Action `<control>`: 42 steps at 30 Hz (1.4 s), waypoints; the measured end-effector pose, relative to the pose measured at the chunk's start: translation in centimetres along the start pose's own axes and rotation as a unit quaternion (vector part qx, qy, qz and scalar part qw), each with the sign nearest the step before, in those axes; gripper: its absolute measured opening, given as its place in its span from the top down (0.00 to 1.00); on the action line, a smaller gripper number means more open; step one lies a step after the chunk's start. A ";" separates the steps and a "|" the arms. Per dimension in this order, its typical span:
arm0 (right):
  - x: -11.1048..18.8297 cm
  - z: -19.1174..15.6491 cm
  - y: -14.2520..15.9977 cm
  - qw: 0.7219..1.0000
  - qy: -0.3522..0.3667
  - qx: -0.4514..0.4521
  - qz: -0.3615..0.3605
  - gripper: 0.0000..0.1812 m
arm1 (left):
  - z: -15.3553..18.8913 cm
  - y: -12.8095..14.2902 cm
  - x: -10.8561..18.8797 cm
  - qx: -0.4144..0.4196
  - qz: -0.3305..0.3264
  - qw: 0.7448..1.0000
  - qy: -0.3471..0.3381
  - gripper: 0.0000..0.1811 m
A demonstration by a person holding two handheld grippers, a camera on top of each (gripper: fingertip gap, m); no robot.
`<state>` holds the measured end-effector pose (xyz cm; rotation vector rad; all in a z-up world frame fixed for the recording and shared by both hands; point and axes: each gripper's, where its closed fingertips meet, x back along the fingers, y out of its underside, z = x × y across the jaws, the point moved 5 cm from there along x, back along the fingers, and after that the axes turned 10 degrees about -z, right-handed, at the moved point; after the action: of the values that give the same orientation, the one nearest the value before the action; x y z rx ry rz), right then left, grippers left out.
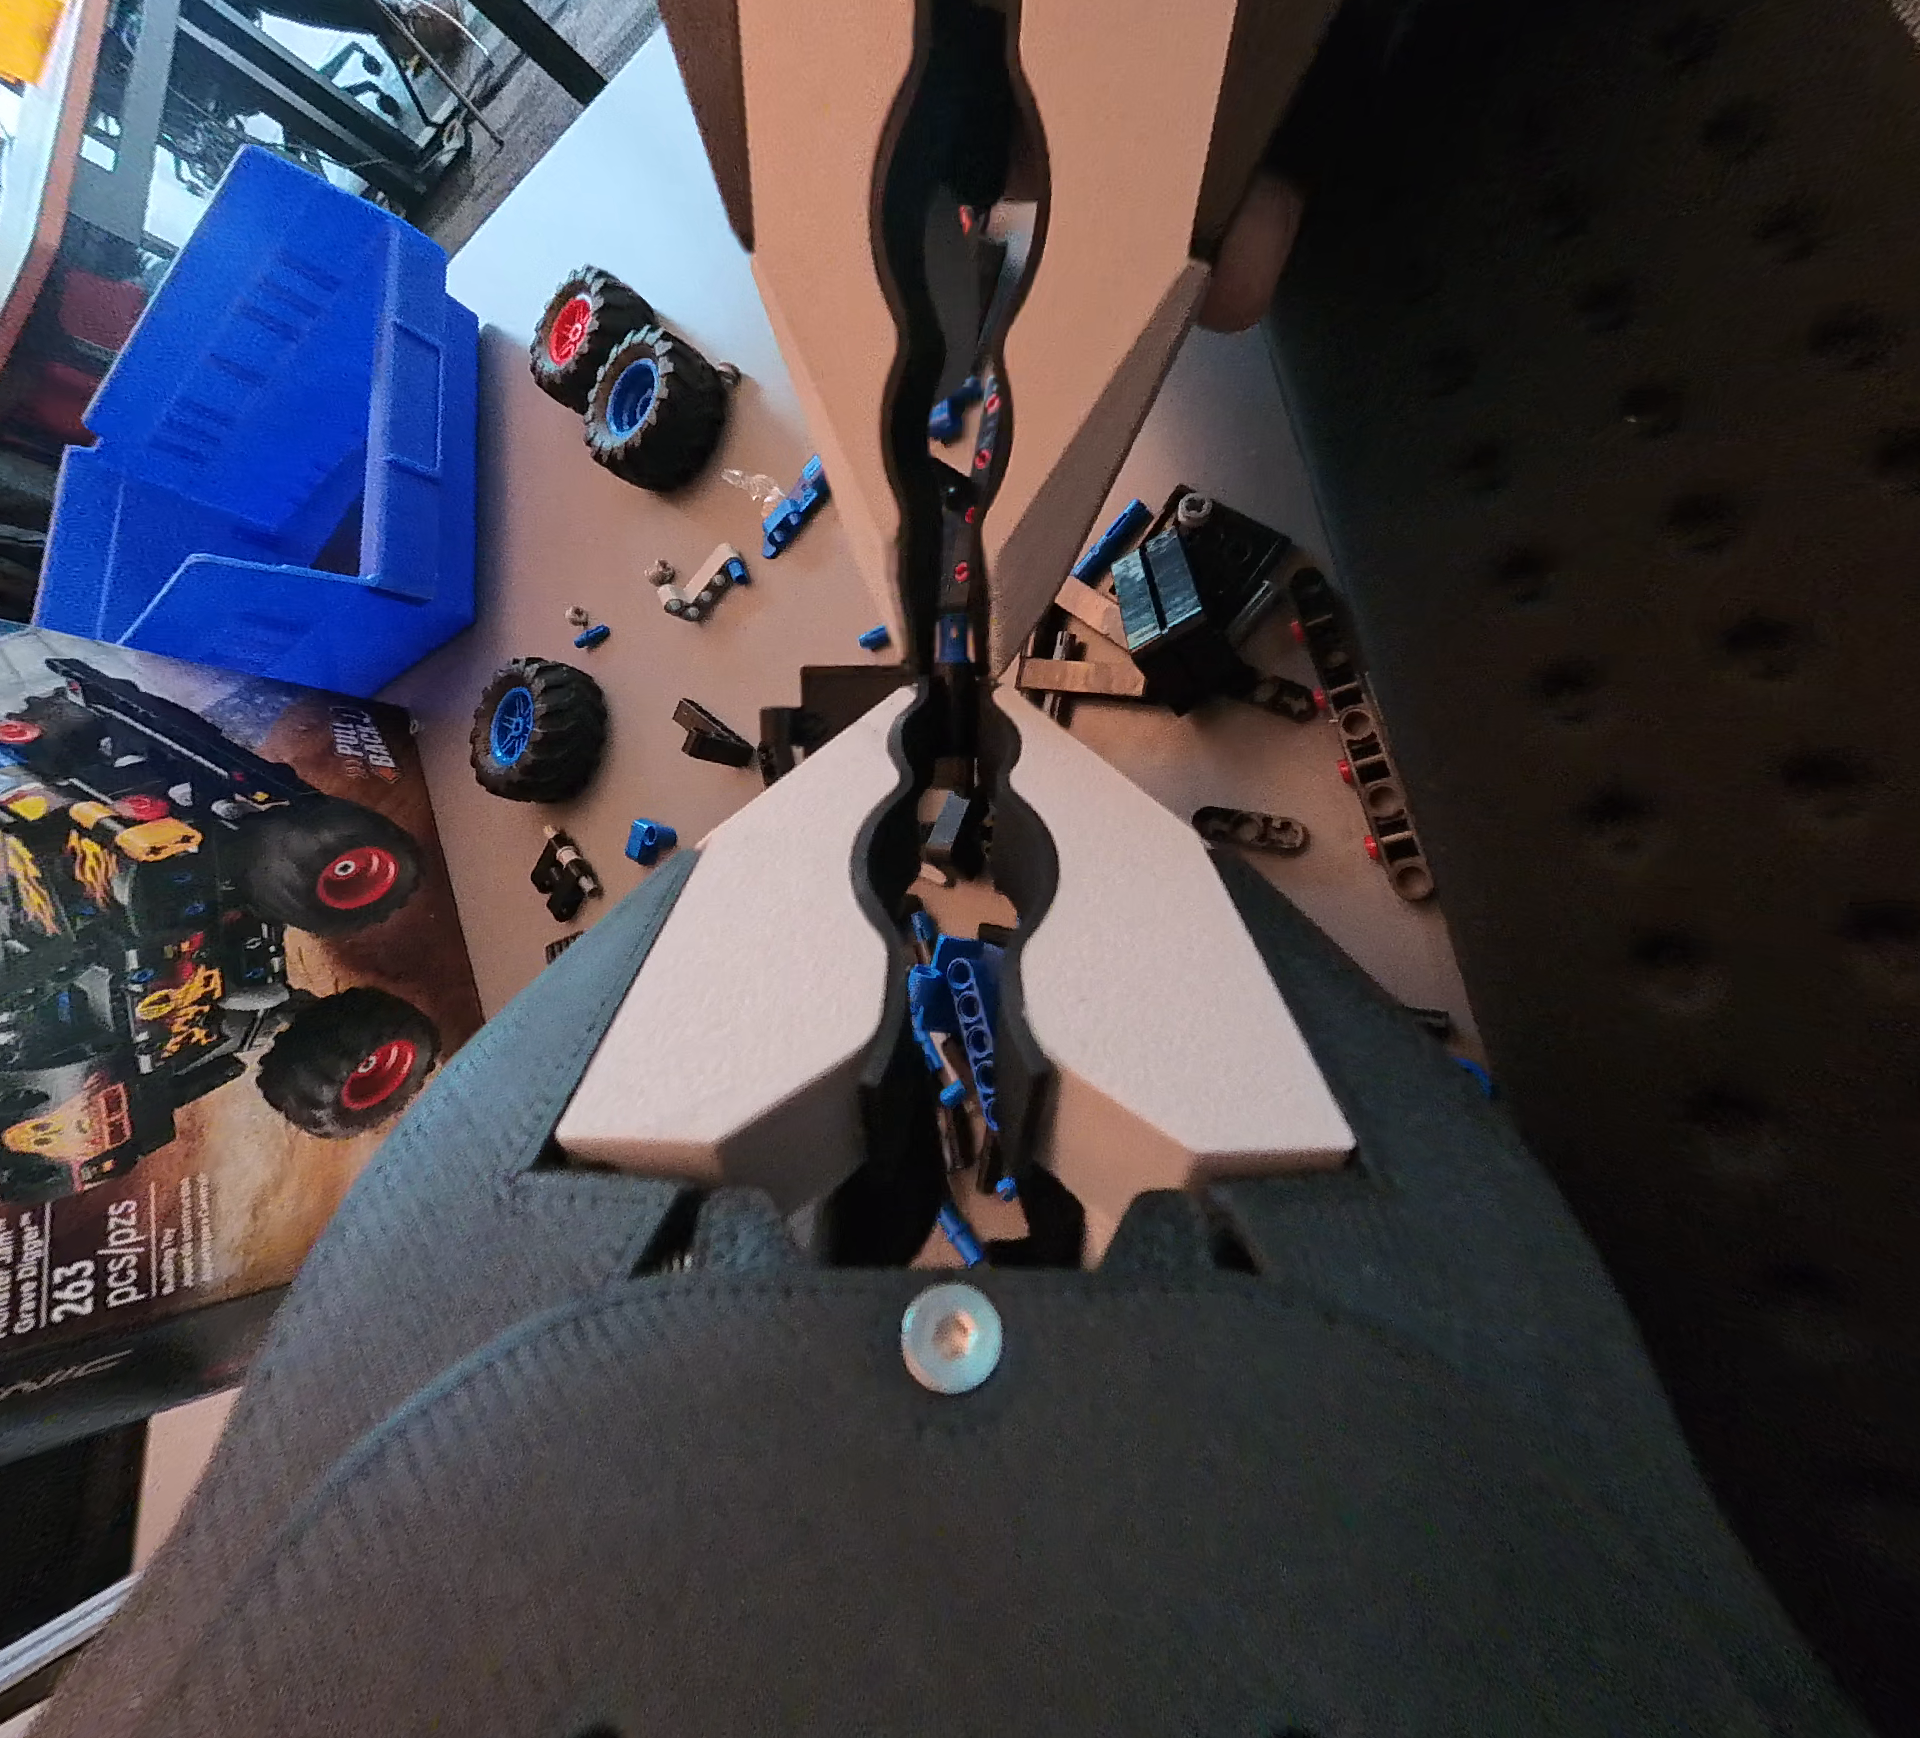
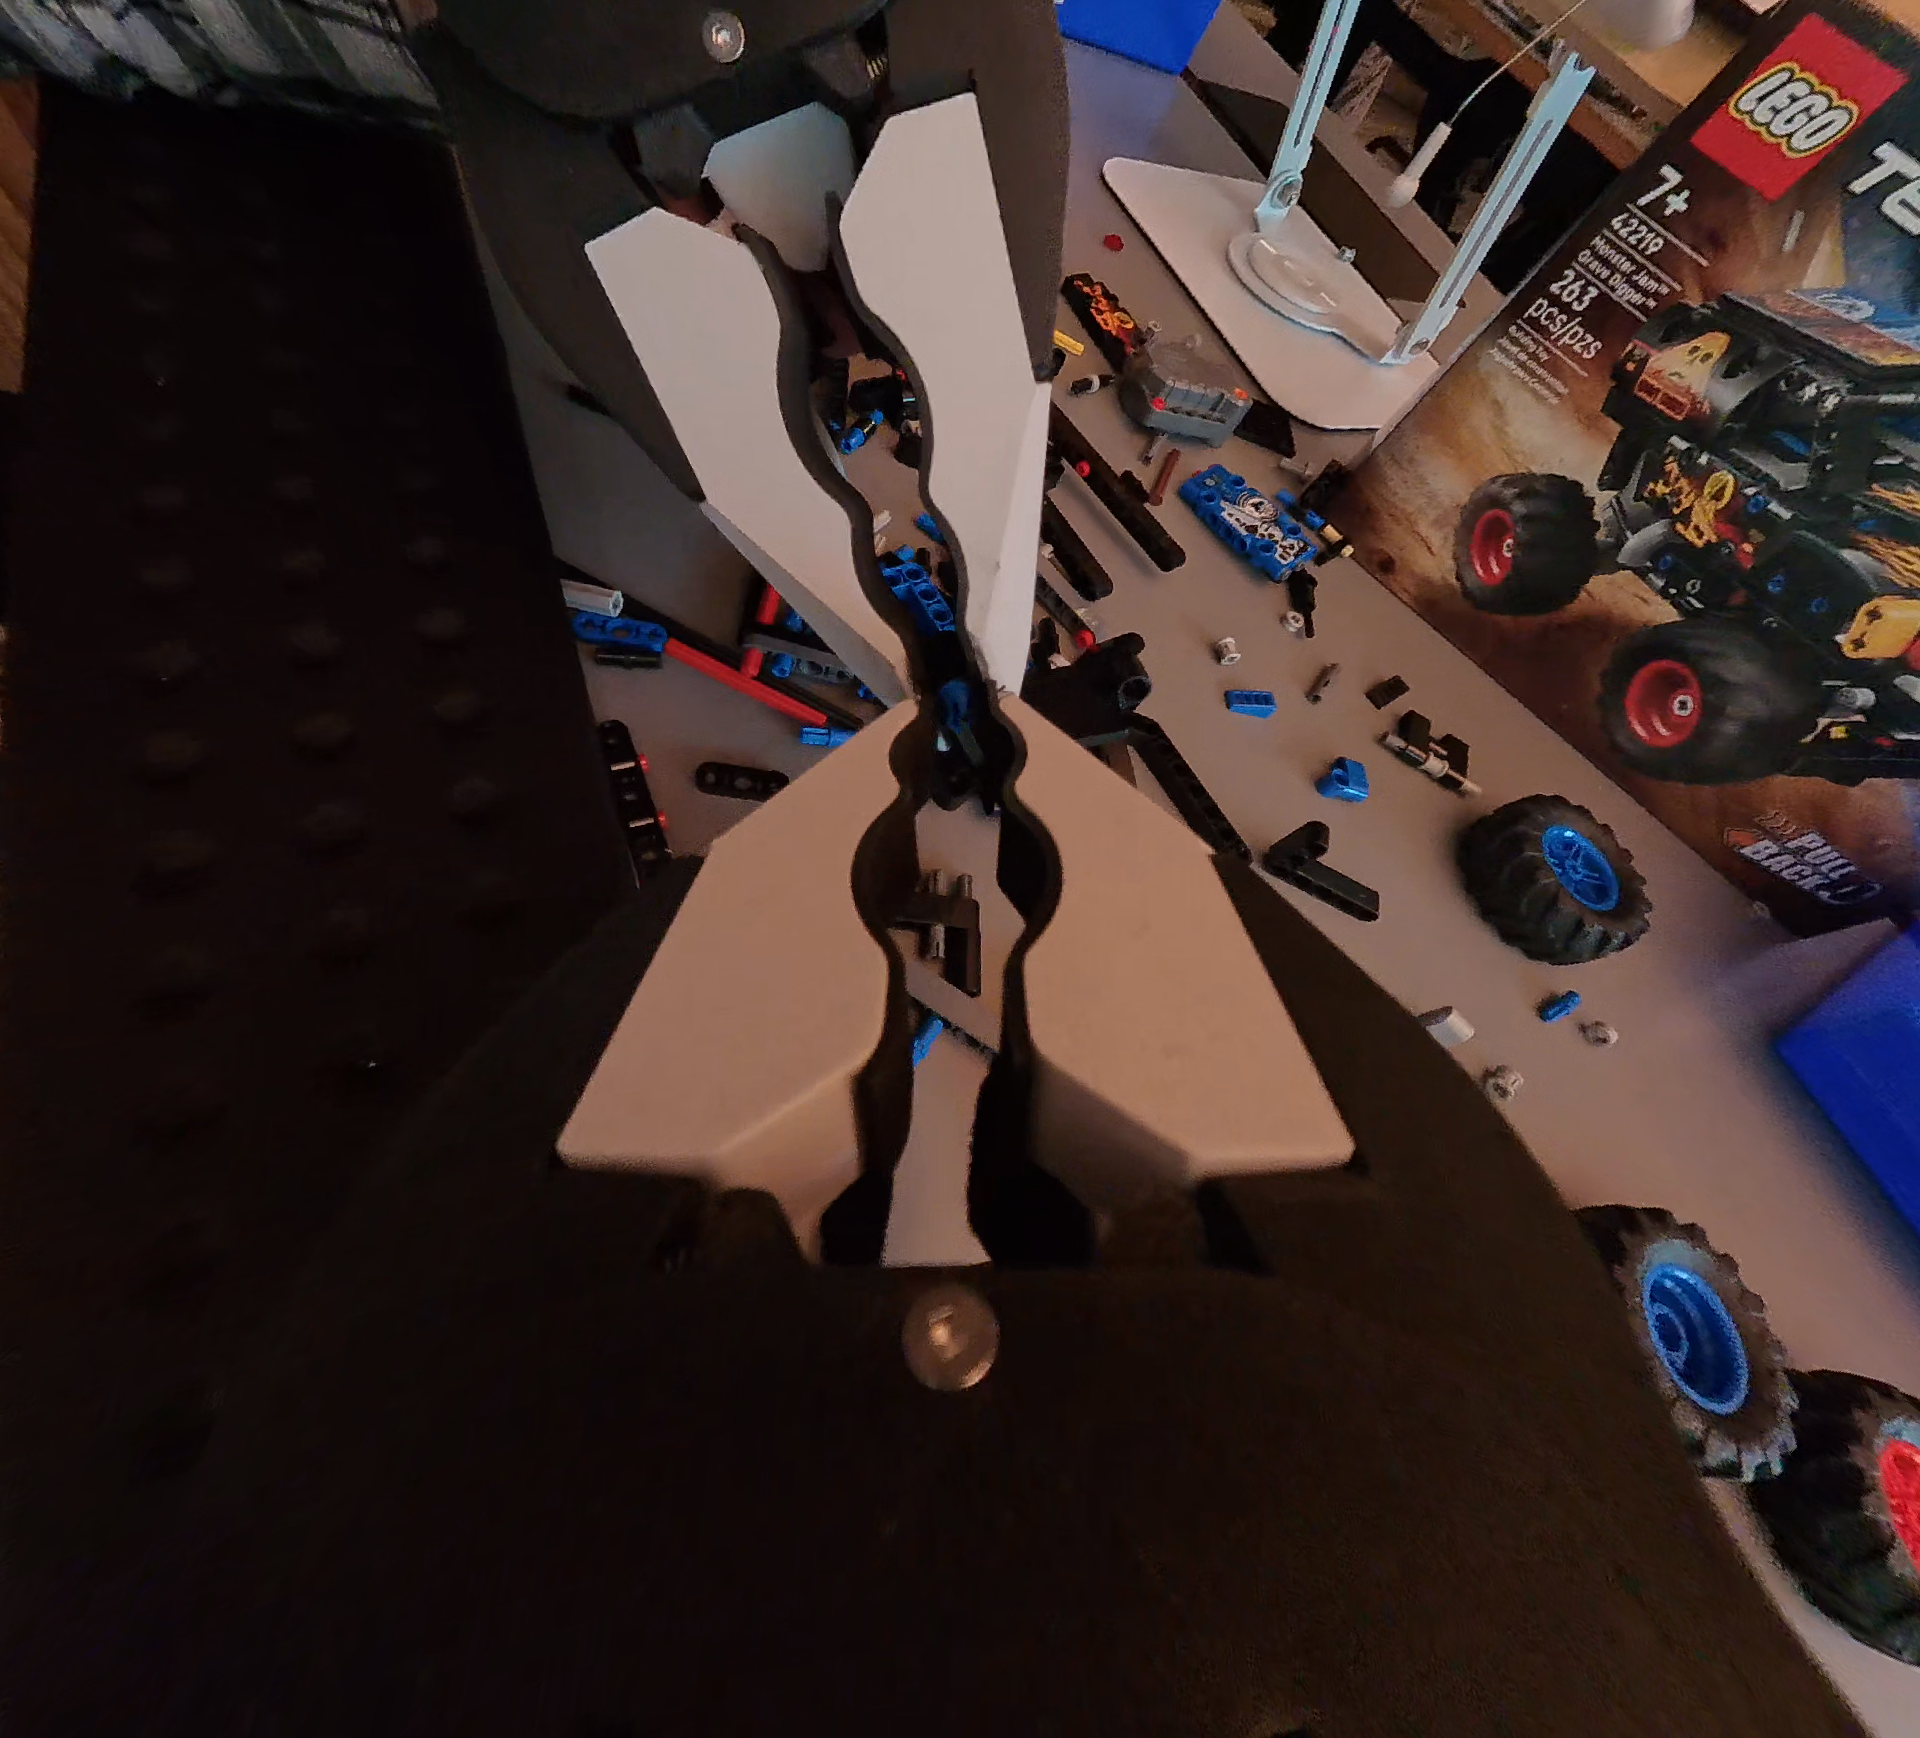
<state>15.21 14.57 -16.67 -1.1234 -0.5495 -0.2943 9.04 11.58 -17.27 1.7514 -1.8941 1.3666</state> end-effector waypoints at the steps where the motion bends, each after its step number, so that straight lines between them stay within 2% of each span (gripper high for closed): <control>1: 0.0 -0.1 0.0 1.000 0.003 0.005 -0.004 0.98 | 0.1 0.0 0.0 -0.003 -0.003 1.000 0.000 0.97; 8: 0.1 -0.7 0.0 0.999 0.020 0.041 -0.020 1.00 | 0.4 -0.1 -0.1 -0.010 -0.004 1.000 0.006 0.97; 17: 0.2 -1.3 0.0 0.998 0.004 0.062 -0.015 1.00 | 0.9 0.2 -0.4 0.002 -0.001 0.999 0.033 0.97; 20: 0.6 -1.3 0.1 0.999 -0.018 0.042 0.010 1.00 | 1.0 0.0 -0.2 0.006 0.014 0.999 0.036 0.97; 22: 3.2 -0.8 -1.3 0.991 -0.060 -0.017 0.114 1.00 | 0.4 3.2 -1.3 -0.005 -0.069 0.998 0.013 0.97; 23: 4.2 0.0 -1.2 0.991 -0.041 -0.027 0.123 1.00 | 0.4 2.8 -0.9 0.021 -0.029 0.999 0.028 0.97; 24: 3.8 0.5 -0.1 0.996 -0.019 -0.022 0.086 1.00 | 0.0 1.0 0.2 0.028 0.013 0.999 0.013 0.97; 25: 2.8 0.5 1.0 0.996 -0.039 -0.045 0.062 1.00 | -0.6 -0.5 0.9 0.026 0.035 0.999 -0.004 0.97; 26: 2.0 0.3 1.5 0.995 -0.059 -0.066 0.053 1.00 | -1.1 -0.9 0.8 0.028 0.031 0.999 -0.010 0.97; 28: 2.4 0.5 0.5 0.995 -0.027 -0.060 0.070 1.00 | -1.2 0.3 -0.4 0.023 -0.012 0.999 -0.028 0.97; 29: 2.6 0.7 0.0 0.995 -0.011 -0.067 0.076 0.98 | -1.0 0.2 -0.5 0.020 -0.013 0.999 -0.030 0.97; 30: 2.1 0.8 0.0 0.996 0.003 -0.069 0.056 0.88 | -0.9 -0.3 -0.5 0.017 -0.013 0.999 -0.042 0.97; 32: 0.6 0.0 0.2 0.998 0.004 -0.056 0.020 0.85 | -0.9 -0.8 -0.7 -0.003 -0.029 0.998 -0.063 0.98; 34: 0.3 0.1 0.3 0.998 0.018 -0.059 0.007 0.91 | -0.7 -0.6 -1.1 -0.022 -0.045 0.996 -0.077 0.97; 42: 0.9 0.7 0.2 0.992 -0.010 -0.123 0.029 0.98 | -0.5 -1.0 -0.8 -0.057 -0.064 0.989 -0.119 0.97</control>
<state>15.89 15.31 -16.16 -1.3793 -0.5054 -0.3063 9.88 12.65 -17.09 2.0135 -1.8941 1.0250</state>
